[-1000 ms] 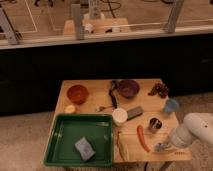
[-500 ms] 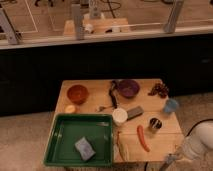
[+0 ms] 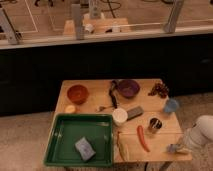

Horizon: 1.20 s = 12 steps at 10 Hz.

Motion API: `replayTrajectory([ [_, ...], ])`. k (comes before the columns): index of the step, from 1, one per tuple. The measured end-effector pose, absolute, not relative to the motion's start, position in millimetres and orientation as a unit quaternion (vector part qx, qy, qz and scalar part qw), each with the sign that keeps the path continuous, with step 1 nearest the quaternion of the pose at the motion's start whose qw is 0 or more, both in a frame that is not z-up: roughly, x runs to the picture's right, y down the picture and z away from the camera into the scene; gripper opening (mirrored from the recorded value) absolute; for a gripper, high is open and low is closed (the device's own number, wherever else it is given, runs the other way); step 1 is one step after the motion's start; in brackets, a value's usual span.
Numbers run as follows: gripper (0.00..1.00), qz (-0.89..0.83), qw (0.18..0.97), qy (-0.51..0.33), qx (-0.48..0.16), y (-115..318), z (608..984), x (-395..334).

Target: Wipe table surface with towel

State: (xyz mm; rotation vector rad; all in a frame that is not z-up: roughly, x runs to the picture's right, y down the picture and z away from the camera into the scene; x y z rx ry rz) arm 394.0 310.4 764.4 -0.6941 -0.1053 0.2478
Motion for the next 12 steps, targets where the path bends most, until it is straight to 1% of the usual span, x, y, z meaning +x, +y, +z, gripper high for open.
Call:
replayTrajectory([
  [2, 0.09, 0.111, 0.936, -0.062, -0.329, 296.4, 782.7, 388.3],
  [7, 0.09, 0.079, 0.943, -0.090, -0.312, 270.6, 800.5, 361.3],
  [10, 0.09, 0.056, 0.940, -0.116, -0.315, 269.1, 806.4, 331.8],
  [12, 0.09, 0.043, 0.935, -0.139, -0.325, 272.5, 800.5, 318.8],
])
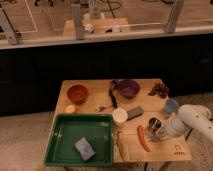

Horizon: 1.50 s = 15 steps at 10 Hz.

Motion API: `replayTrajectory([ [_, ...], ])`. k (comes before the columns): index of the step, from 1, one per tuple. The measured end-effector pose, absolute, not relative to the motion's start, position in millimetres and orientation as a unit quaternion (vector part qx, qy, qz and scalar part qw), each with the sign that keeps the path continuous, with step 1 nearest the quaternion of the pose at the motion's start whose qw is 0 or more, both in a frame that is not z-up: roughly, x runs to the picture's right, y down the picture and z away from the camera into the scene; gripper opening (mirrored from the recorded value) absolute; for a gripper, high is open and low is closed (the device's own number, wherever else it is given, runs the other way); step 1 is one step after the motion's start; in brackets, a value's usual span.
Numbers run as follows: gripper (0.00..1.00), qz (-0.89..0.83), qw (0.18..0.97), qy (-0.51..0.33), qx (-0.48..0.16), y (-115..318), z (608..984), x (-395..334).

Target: Wipe table surface with towel

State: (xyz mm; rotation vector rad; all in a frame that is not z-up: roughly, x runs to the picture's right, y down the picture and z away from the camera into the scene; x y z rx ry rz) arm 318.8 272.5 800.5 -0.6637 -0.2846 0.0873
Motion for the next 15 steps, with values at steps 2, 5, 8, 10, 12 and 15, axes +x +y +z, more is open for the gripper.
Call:
replayTrajectory([
  [2, 0.09, 0.038, 0.929, -0.150, -0.337, 284.6, 784.0, 318.9],
  [5, 0.09, 0.037, 0.919, -0.149, -0.362, 314.2, 750.2, 325.0],
  [8, 0.09, 0.036, 0.918, -0.121, -0.377, 326.8, 748.4, 338.5],
  [10, 0.09, 0.045, 0.921, -0.101, -0.373, 318.9, 760.2, 359.9],
  [12, 0.09, 0.050, 0.925, -0.085, -0.367, 307.9, 769.2, 376.8],
  [15, 0.09, 0.060, 0.933, -0.070, -0.347, 287.4, 781.8, 391.0],
])
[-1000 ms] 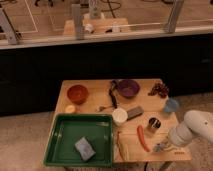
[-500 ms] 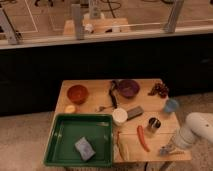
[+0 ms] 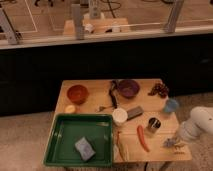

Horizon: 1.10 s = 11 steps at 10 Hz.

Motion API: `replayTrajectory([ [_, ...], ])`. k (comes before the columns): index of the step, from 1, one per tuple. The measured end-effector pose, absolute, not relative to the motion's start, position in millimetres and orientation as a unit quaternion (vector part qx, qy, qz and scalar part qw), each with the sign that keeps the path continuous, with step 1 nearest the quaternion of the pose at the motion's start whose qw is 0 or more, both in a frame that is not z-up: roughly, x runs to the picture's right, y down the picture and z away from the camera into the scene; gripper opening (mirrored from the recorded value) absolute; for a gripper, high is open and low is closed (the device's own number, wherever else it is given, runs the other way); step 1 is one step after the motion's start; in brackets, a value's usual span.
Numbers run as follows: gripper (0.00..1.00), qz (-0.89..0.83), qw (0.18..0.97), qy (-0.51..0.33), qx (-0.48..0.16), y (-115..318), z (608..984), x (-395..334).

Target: Wipe table surface with towel

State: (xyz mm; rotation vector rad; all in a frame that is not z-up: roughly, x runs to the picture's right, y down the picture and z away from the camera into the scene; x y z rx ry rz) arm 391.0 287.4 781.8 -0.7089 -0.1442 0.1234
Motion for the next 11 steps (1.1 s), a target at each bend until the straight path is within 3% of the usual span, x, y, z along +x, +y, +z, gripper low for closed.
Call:
replayTrajectory([
  [6, 0.09, 0.050, 0.941, -0.102, -0.320, 258.4, 818.8, 358.4],
  [11, 0.09, 0.036, 0.932, -0.146, -0.329, 273.2, 784.4, 325.1],
])
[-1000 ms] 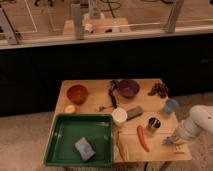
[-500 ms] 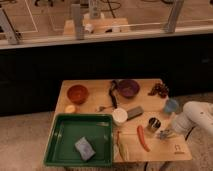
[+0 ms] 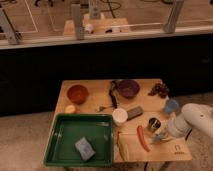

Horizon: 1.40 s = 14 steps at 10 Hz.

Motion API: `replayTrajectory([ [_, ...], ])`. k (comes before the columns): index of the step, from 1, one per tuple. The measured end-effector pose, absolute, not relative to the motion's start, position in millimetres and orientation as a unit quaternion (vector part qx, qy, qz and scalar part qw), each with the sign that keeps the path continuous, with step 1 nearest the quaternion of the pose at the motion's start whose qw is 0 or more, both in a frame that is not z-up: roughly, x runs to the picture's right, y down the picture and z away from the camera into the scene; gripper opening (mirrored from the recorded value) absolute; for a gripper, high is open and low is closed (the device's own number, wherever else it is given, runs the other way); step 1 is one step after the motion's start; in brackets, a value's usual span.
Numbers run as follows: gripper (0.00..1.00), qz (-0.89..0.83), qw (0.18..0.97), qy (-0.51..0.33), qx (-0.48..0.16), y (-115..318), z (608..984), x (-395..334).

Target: Wipe table surface with towel

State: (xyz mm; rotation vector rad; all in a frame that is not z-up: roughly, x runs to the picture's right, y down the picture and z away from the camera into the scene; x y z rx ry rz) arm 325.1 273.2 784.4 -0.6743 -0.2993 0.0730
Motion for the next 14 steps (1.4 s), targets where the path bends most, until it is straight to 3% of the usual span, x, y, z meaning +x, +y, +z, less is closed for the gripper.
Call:
replayTrajectory([
  [7, 0.09, 0.053, 0.919, -0.138, -0.366, 308.9, 744.5, 333.6],
  [14, 0.09, 0.110, 0.922, -0.083, -0.362, 311.1, 760.3, 384.3],
])
